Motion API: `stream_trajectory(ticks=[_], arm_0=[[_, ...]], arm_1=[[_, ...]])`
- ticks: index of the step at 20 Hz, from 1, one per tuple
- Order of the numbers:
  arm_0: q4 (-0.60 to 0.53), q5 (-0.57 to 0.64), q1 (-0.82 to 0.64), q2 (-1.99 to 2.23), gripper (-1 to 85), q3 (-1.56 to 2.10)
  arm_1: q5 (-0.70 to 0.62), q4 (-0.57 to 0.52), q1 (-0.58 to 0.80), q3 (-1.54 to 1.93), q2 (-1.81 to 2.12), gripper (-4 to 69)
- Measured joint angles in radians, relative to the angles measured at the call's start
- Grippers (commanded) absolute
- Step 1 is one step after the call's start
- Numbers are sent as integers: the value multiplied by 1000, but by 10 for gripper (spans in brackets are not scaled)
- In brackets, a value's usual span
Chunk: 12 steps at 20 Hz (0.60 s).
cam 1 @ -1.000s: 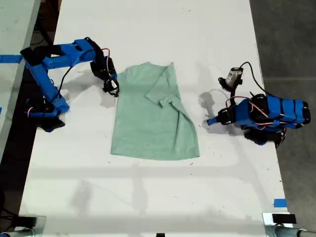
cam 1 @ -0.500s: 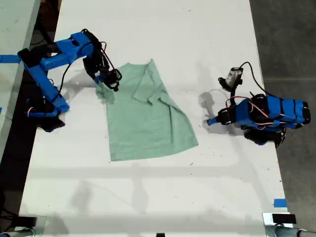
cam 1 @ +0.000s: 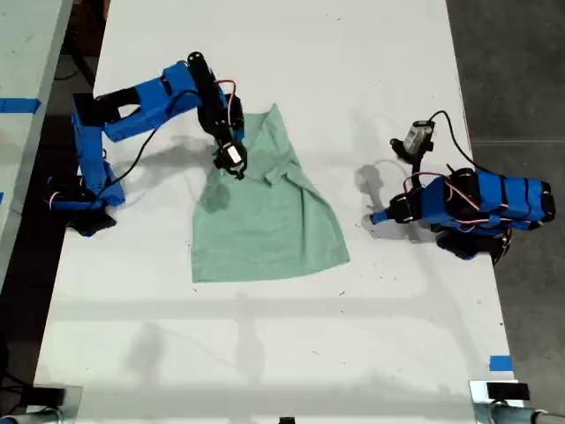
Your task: Fold t shirt
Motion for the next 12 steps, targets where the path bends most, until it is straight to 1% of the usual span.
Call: stream_trajectory(ticks=[1,3,5,6,7,9,10,11,12], arm_0=[[-17,0,48,-35,176,-25],[-25,11,95,-48,166,-38],[-2,26,94,-5,125,-38],[11,25,83,57,70,-37],[11,25,63,160,7,0],[21,12,-3,431,-2,129],[17,-9,-14,591,-3,212],[-5,-46,-9,761,-3,305],[-55,-84,35,943,-3,433]], arm_1=[[0,0,0,0,0,10],[0,0,0,0,0,10],[0,0,0,0,0,10],[0,0,0,0,0,10],[0,0,0,0,0,10],[0,0,0,0,0,10],[0,0,0,0,0,10],[0,0,0,0,0,10],[-6,0,0,0,0,10]])
